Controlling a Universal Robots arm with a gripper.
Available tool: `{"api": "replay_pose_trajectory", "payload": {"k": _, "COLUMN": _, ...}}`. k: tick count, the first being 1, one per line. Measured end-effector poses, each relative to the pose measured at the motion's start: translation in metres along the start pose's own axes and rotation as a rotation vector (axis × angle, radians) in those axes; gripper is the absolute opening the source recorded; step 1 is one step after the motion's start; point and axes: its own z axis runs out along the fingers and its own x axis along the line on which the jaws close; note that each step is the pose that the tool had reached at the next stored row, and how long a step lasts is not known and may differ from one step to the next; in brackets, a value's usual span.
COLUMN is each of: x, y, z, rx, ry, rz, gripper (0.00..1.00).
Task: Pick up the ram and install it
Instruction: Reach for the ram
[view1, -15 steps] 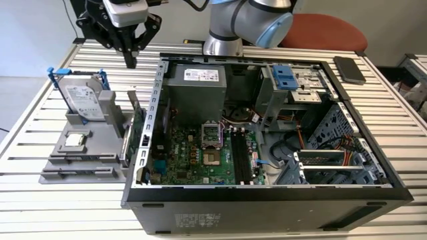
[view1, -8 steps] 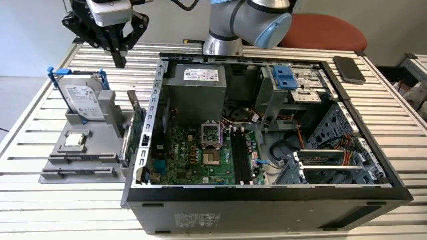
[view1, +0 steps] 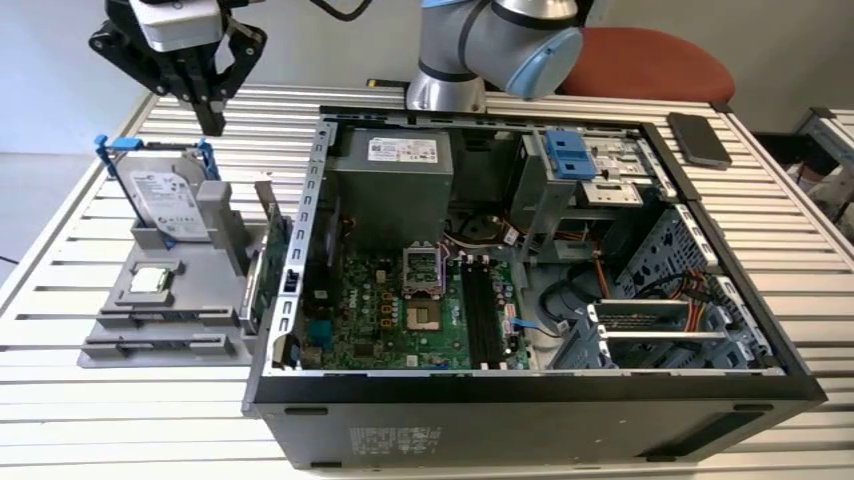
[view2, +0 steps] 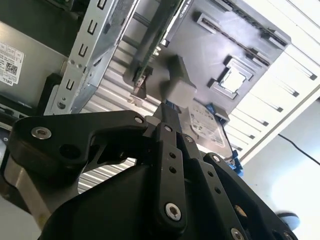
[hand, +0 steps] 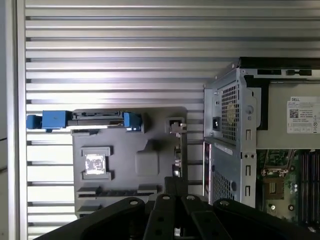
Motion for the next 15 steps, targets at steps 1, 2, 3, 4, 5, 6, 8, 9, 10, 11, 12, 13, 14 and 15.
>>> {"api": "replay_pose_trajectory", "payload": {"k": 1, "x": 0.0032, "y": -0.0001, "z": 0.0, "rx": -0.0001, "ry": -0.0001, "rz": -0.001, "gripper": 0.0}}
{"api": "replay_pose_trajectory", "payload": {"k": 2, "x": 0.0062, "y": -0.0001, "z": -0.0001, "rx": -0.0001, "ry": 0.0, "rz": -0.002, "gripper": 0.0}}
{"api": "replay_pose_trajectory", "payload": {"k": 3, "x": 0.0093, "y": -0.0002, "z": -0.0002, "rx": -0.0001, "ry": 0.0001, "rz": -0.002, "gripper": 0.0}}
{"api": "replay_pose_trajectory", "payload": {"k": 4, "x": 0.0123, "y": -0.0002, "z": -0.0002, "rx": -0.0001, "ry": 0.0001, "rz": -0.003, "gripper": 0.0}}
{"api": "replay_pose_trajectory", "payload": {"k": 5, "x": 0.0152, "y": -0.0003, "z": -0.0003, "rx": -0.0001, "ry": 0.0001, "rz": -0.004, "gripper": 0.0}}
{"api": "replay_pose_trajectory", "payload": {"k": 6, "x": 0.0186, "y": -0.0003, "z": -0.0003, "rx": -0.0002, "ry": 0.0002, "rz": -0.005, "gripper": 0.0}}
{"api": "replay_pose_trajectory", "payload": {"k": 8, "x": 0.0244, "y": -0.0005, "z": -0.0005, "rx": -0.0002, "ry": 0.0003, "rz": -0.007, "gripper": 0.0}}
{"api": "replay_pose_trajectory", "payload": {"k": 9, "x": 0.0279, "y": -0.0005, "z": -0.0005, "rx": -0.0002, "ry": 0.0003, "rz": -0.008, "gripper": 0.0}}
{"api": "replay_pose_trajectory", "payload": {"k": 10, "x": 0.0309, "y": -0.0006, "z": -0.0006, "rx": -0.0002, "ry": 0.0004, "rz": -0.009, "gripper": 0.0}}
{"api": "replay_pose_trajectory", "payload": {"k": 11, "x": 0.0338, "y": -0.0006, "z": -0.0007, "rx": -0.0002, "ry": 0.0005, "rz": -0.01, "gripper": 0.0}}
{"api": "replay_pose_trajectory", "payload": {"k": 12, "x": 0.0368, "y": -0.0007, "z": -0.0007, "rx": -0.0002, "ry": 0.0005, "rz": -0.01, "gripper": 0.0}}
{"api": "replay_pose_trajectory", "payload": {"k": 13, "x": 0.0398, "y": -0.0007, "z": -0.0008, "rx": -0.0002, "ry": 0.0005, "rz": -0.011, "gripper": 0.0}}
{"api": "replay_pose_trajectory", "payload": {"k": 14, "x": 0.0427, "y": -0.0008, "z": -0.0008, "rx": -0.0002, "ry": 0.0006, "rz": -0.012, "gripper": 0.0}}
{"api": "replay_pose_trajectory", "payload": {"k": 15, "x": 0.0456, "y": -0.0009, "z": -0.0009, "rx": -0.0003, "ry": 0.0006, "rz": -0.013, "gripper": 0.0}}
